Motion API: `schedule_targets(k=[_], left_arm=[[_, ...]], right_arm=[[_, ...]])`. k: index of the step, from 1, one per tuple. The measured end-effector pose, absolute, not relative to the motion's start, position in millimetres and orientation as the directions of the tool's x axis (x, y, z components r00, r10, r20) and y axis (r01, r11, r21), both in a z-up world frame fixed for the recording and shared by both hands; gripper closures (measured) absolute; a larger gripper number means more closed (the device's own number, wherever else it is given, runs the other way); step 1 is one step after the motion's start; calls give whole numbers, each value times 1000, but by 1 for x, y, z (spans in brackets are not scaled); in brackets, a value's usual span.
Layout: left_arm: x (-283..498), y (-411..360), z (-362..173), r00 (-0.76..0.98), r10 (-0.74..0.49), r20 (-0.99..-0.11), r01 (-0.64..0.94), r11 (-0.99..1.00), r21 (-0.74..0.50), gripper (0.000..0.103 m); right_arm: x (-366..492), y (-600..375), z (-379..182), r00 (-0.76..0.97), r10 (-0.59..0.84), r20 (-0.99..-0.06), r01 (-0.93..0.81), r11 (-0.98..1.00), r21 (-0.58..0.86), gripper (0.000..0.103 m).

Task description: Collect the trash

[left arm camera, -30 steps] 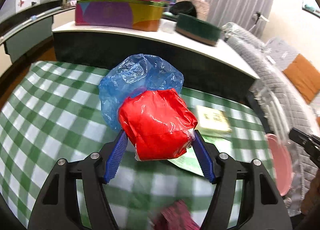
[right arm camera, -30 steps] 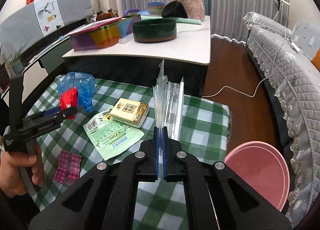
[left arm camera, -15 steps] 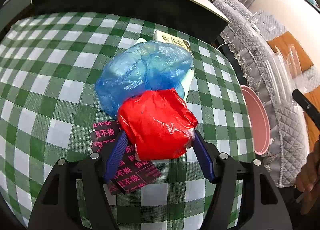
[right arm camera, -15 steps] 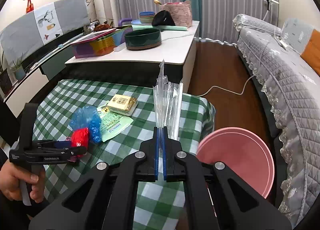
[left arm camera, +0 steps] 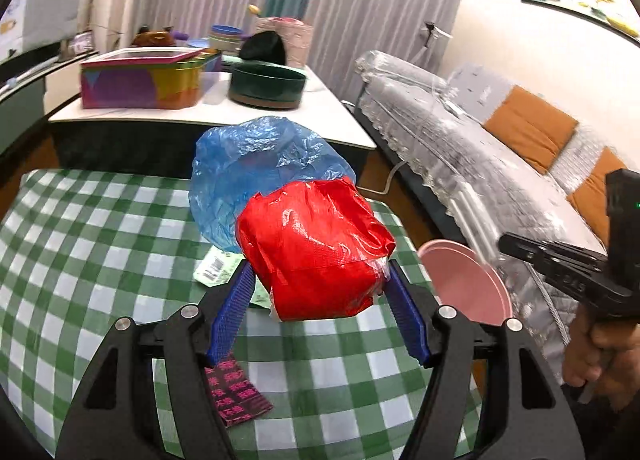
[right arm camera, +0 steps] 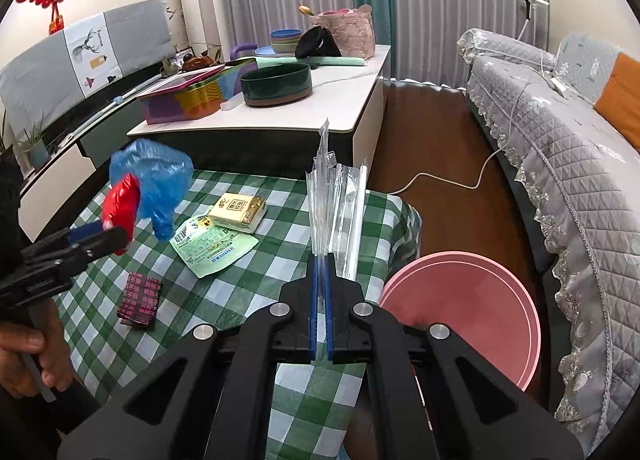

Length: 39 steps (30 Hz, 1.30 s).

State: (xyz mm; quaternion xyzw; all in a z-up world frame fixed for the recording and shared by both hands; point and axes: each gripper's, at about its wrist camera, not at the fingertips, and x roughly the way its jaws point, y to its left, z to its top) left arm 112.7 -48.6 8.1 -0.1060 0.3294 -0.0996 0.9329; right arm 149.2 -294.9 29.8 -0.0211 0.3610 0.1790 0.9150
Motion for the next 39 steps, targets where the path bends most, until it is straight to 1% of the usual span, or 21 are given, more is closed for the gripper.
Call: schedule_targets(k=[15,21,25,27,28,30,32,34,37,39], left_arm=[[121,-57,-2,743,-290,-603,132,947,-292,39],[124,-53,-5,740,-276,-614,109,949,-295,39],[122,-48,-5,736,-280,-616,113,948,-296,39],[121,-45,-5,737,-279,-616,114,949,-294,39],[120,-42,-5,737,-279,-616,113,949,-294,39],[118,-38,-5,735,-283,-617,113,947,-300,39],[116,-35,-6,731,-289,-618,119,946,-301,39],[114,-33,-6,725,-298,-621,135,945,-297,39],[110,-32,-7,712,-320,-625,171,942,-288,39],[107,-33,-8,703,-335,-628,194,939,-284,39]], right_arm=[[156,-286,25,661,327,-675,-360,928,97,100],[165,-267,9,614,351,-707,-398,911,108,100],[172,-254,4,594,376,-711,-428,896,116,99],[175,-247,3,588,385,-712,-437,891,121,96],[176,-244,2,588,384,-712,-438,891,119,96],[180,-239,3,588,389,-710,-435,891,128,89],[183,-237,6,590,404,-699,-433,889,148,73],[185,-234,9,594,421,-686,-433,885,169,66],[189,-230,14,584,470,-662,-447,867,221,61],[191,-226,17,567,518,-641,-463,843,272,56]])
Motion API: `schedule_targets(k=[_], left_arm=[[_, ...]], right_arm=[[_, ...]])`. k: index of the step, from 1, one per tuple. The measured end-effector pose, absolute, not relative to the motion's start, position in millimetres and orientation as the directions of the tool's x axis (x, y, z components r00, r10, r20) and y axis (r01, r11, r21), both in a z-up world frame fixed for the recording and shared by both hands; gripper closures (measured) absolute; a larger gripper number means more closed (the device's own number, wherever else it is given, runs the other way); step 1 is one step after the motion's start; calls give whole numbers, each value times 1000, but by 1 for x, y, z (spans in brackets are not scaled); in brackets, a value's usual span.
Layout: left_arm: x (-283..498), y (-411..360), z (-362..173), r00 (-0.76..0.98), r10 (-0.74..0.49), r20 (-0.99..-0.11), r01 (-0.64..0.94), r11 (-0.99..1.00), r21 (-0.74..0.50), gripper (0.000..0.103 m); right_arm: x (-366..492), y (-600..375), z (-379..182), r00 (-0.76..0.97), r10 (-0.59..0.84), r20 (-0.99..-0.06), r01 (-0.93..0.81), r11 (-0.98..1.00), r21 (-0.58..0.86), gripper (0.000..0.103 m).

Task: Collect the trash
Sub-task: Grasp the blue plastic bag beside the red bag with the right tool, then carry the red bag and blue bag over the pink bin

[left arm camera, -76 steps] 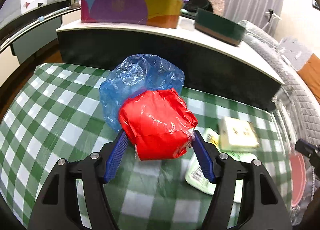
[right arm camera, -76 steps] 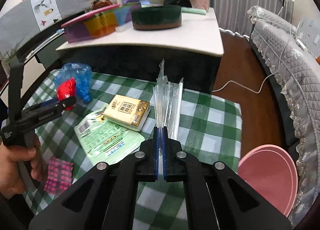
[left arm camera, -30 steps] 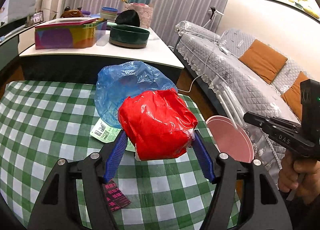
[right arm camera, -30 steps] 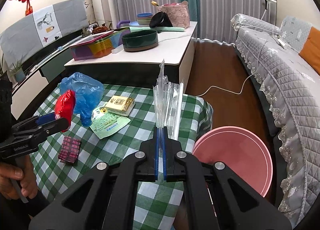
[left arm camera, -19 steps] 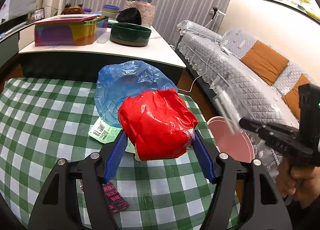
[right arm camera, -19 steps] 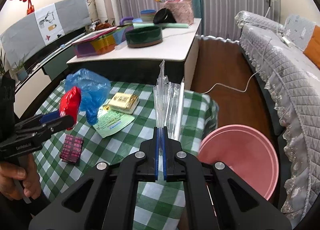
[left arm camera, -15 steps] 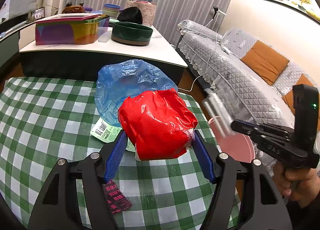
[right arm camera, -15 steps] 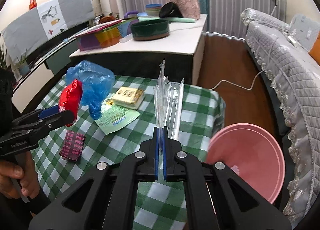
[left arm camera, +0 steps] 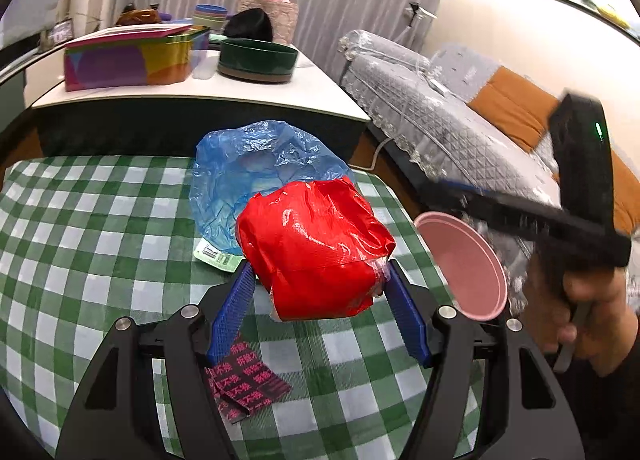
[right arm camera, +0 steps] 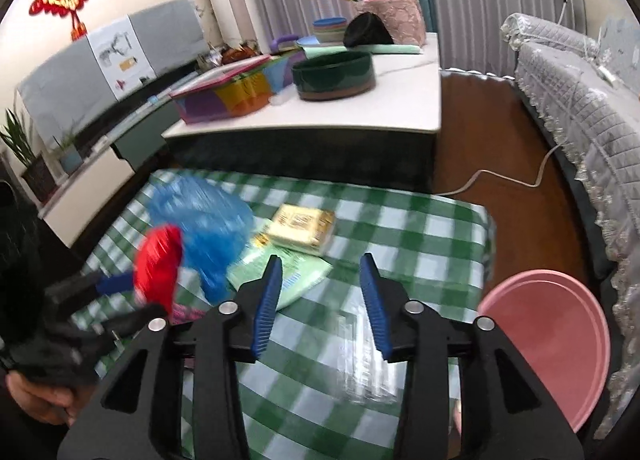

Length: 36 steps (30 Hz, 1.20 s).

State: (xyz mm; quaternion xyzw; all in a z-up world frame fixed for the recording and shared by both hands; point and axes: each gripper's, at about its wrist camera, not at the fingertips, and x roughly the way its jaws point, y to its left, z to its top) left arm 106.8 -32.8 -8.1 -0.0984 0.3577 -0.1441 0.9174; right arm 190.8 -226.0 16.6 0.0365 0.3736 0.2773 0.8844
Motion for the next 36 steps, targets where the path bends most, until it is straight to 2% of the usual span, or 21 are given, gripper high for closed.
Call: schedule_targets(k=[2,8,15,16,18,20,21,29,36], left_arm=[[102,-33,-10,689,-358,-630,229,933,-279,39],[91,-37,-11,662,-402,-632,304,915,-264,39],[84,-43,-12,639,-428,-639,354,901,-250,39],[84,-43,-12,637,-430,-640,360,900,-247,39],[85,-45,-12,633,-434,-641,367,897,-245,39],[85,-47,-12,629,-436,-643,373,896,-242,39],[85,-48,-13,629,-436,-644,375,895,-240,39],[84,-55,-13,628,-430,-649,390,895,-216,39],[86,-56,-13,635,-419,-650,380,901,-209,39]], right_arm=[[194,-223,17,532,575,-622,-480,810,338,47],[200,-208,13,447,674,-588,-509,732,452,43],[199,-188,8,371,712,-596,-558,684,470,43],[197,-186,7,363,711,-603,-569,681,460,47],[195,-184,7,365,703,-610,-579,685,443,66],[194,-184,7,354,709,-610,-587,676,446,96],[194,-185,8,357,709,-607,-589,676,443,101],[197,-203,18,479,638,-604,-538,756,372,103],[208,-232,21,554,581,-596,-450,811,373,103]])
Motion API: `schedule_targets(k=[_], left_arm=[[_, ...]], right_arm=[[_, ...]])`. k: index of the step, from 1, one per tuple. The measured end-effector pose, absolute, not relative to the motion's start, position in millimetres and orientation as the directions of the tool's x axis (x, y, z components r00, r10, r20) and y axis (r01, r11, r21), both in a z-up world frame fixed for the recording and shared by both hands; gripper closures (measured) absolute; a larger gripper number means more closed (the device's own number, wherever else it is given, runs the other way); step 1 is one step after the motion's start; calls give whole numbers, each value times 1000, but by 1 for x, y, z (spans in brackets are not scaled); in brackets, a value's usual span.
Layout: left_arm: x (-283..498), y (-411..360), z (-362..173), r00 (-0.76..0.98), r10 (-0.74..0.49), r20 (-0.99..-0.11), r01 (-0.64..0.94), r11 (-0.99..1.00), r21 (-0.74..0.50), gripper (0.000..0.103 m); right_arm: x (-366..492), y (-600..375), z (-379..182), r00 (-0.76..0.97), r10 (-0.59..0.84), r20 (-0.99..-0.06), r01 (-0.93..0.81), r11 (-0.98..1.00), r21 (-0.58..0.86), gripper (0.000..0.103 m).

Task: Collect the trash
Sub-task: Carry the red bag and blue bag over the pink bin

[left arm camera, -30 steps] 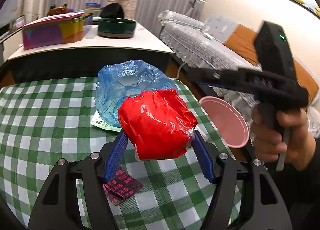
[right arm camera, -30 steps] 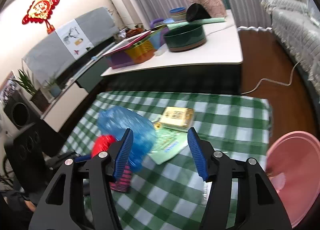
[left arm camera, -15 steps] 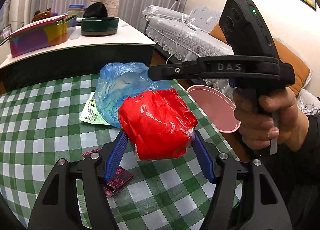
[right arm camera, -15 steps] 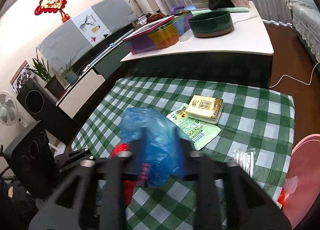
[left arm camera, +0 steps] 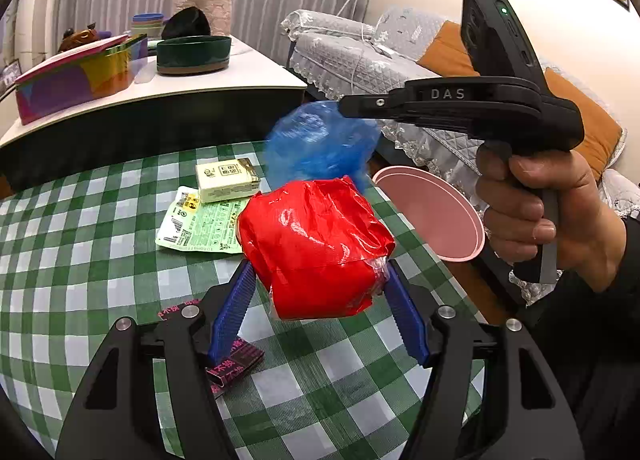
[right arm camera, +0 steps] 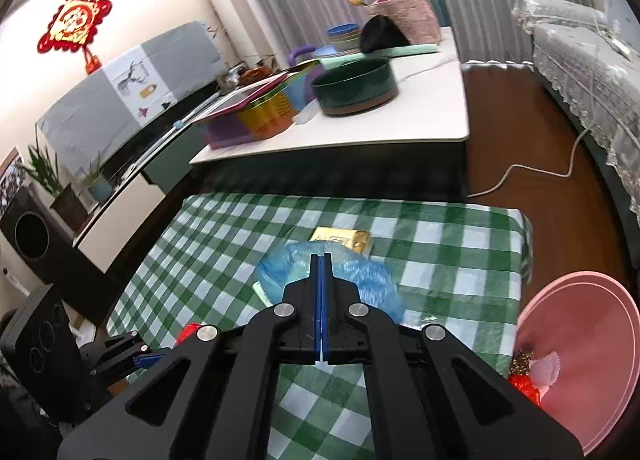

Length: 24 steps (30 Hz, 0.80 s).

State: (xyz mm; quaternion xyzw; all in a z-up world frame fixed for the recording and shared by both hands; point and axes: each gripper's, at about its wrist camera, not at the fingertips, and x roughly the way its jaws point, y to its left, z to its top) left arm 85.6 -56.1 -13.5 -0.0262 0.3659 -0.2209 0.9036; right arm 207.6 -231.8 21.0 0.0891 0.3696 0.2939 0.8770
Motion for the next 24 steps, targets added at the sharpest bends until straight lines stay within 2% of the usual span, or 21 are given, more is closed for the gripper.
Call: schedule_targets(k=[12,24], left_arm=[[89,-78,-10,653,-406,-639,382,905,-185,39],[97,-130,-6,643,-441,-626,432,884,-179,39]], right_arm=[[190,-272,49,652,531,-541,-406,847,342,103],[170,-355,63,750,403,-525,-268,910,315,103]])
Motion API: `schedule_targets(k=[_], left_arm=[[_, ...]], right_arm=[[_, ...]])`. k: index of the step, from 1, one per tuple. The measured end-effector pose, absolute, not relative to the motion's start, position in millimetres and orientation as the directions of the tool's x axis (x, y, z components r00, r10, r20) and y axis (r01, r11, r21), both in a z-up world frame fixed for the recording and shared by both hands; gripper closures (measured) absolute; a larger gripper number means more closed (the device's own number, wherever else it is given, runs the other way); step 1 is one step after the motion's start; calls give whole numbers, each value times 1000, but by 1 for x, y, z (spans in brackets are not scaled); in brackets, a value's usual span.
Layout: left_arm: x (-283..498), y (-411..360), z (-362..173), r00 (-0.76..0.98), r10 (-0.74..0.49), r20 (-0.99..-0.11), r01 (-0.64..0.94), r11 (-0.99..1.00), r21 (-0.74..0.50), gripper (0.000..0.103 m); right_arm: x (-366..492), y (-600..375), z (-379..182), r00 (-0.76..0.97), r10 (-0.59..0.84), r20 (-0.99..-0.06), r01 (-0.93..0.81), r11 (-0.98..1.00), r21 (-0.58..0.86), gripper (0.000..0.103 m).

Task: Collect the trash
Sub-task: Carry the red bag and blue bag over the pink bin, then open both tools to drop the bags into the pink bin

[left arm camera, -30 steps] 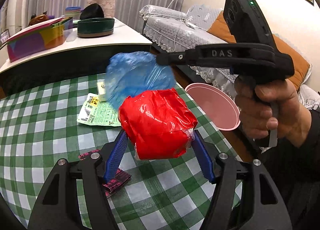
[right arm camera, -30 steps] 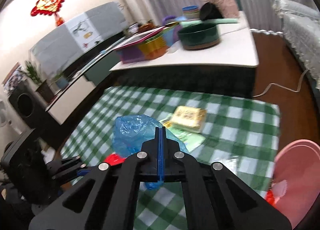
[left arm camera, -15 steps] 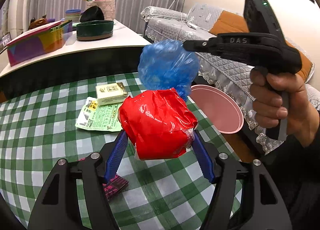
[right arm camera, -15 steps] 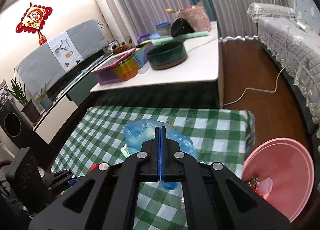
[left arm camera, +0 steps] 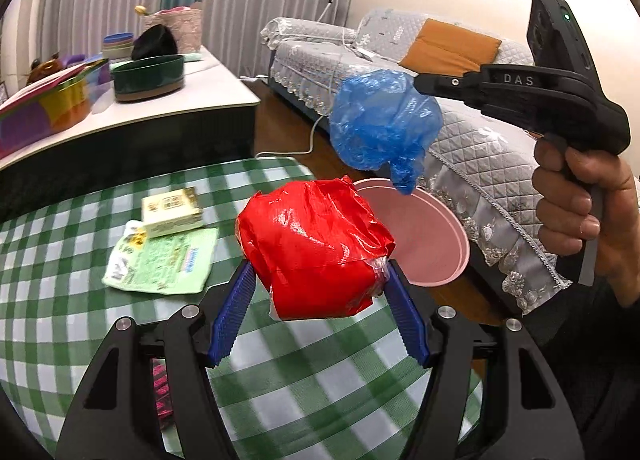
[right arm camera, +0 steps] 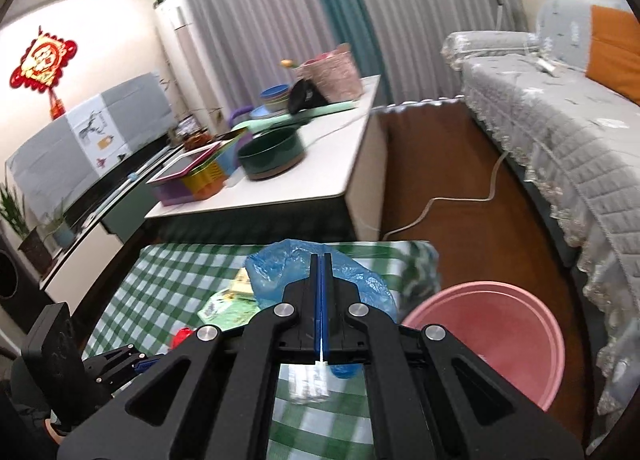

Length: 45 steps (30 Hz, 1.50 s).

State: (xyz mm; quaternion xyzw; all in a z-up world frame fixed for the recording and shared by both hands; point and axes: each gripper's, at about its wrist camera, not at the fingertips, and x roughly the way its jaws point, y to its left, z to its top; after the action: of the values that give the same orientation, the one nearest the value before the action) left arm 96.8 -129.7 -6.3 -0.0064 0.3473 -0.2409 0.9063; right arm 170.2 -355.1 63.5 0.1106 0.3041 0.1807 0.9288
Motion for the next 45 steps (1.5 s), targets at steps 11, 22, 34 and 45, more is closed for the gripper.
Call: schedule_targets(k=[11,22,34,45], left_arm=[[107,-194,-7,609,-495,-620,499,847,-186,39],[133,-250,-13,583,-510,-632,541,824,-167,39],[170,-294,-27,565,-498,-658,550,821,-150,38],[188,-283,-31,564,-475,-675,511,843,-167,25]], right_arm=[[152,-430,57,794,270,-545,-129,951,282,103],[152,-480,38,797,147,-586,5,969,249,103],[167,-489,23,778,123,-617,39,969,242,103],[181,-482,18,766,85,-637,68,975,211,45]])
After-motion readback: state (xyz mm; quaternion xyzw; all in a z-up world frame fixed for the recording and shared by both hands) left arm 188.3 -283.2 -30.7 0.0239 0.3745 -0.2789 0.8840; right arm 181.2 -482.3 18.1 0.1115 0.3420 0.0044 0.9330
